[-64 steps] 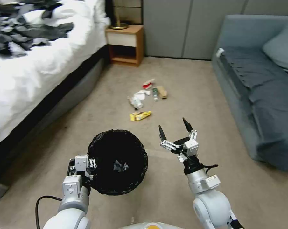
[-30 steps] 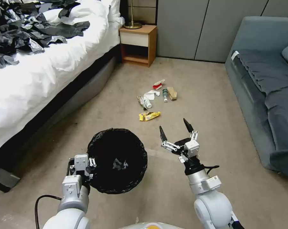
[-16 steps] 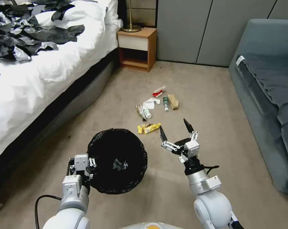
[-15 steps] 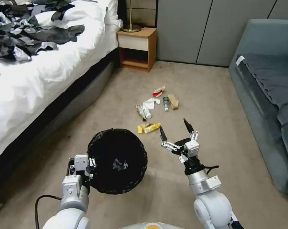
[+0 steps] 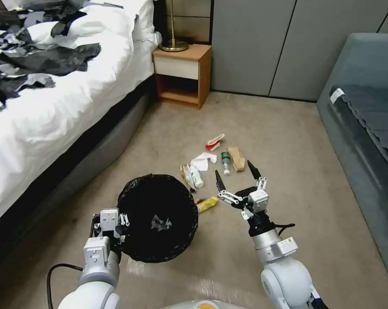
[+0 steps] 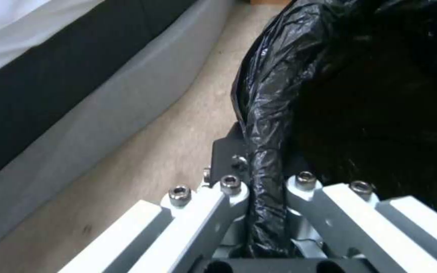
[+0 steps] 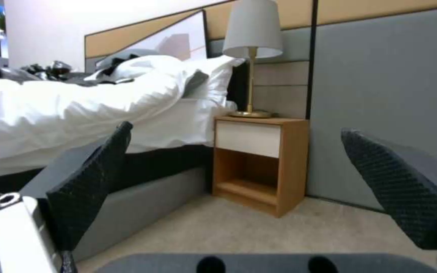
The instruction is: Pick up the trash bin, then pick up the garbage from the floor and place it into the trash bin.
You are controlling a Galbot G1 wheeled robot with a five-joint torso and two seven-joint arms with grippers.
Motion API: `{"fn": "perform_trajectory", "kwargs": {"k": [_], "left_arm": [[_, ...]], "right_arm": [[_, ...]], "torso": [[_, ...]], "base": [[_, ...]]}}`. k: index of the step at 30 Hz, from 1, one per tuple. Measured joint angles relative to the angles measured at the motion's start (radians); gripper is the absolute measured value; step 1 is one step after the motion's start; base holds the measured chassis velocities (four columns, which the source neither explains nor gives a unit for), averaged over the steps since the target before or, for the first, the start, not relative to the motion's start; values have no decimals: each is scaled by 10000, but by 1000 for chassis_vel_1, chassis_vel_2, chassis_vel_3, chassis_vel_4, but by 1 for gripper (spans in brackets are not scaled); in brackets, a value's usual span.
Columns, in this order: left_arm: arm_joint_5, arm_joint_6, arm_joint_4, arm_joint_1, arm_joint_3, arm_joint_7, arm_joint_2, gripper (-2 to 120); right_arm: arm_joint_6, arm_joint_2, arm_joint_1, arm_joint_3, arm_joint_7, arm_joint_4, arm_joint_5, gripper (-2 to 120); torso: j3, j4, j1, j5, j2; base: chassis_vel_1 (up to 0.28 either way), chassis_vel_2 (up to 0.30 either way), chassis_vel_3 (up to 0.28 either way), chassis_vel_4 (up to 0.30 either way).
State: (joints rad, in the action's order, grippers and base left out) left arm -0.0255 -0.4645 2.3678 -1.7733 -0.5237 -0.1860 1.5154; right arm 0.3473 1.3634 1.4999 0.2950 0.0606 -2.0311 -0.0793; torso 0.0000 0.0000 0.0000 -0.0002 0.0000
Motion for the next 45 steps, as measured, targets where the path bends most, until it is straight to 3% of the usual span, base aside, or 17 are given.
{"fn": "perform_trajectory", "kwargs": {"k": [13,27,36,39,45], "left_arm": [[10,11,-18,38,-3,-2,-11,1],[120,-23,-23,125,-105,1,-67,1],[189,-44,-23,209,-192,9,-97,1],[251,-57,-32,254,-251,12,-107,1],[255,-62,-97,265,-270,15,-79,1]], "right_arm": [[273,0,-35,-6,218,52,5,100],[760,-369,-87,375,875,593,348,100],[671,-1697,-735,73,1714,1859,590,100],[637,-2554,-1355,-451,2405,2863,767,100],[817,-3233,-2236,-1275,3962,4388,1014,100]], "torso": [[3,1,3,6,0],[0,0,0,2,0],[0,1,0,4,-1],[0,0,0,5,-1],[0,0,0,3,-1]], "base": [[-243,235,229,-243],[17,-21,-21,17],[0,0,0,0],[0,0,0,0],[0,0,0,0]]}}
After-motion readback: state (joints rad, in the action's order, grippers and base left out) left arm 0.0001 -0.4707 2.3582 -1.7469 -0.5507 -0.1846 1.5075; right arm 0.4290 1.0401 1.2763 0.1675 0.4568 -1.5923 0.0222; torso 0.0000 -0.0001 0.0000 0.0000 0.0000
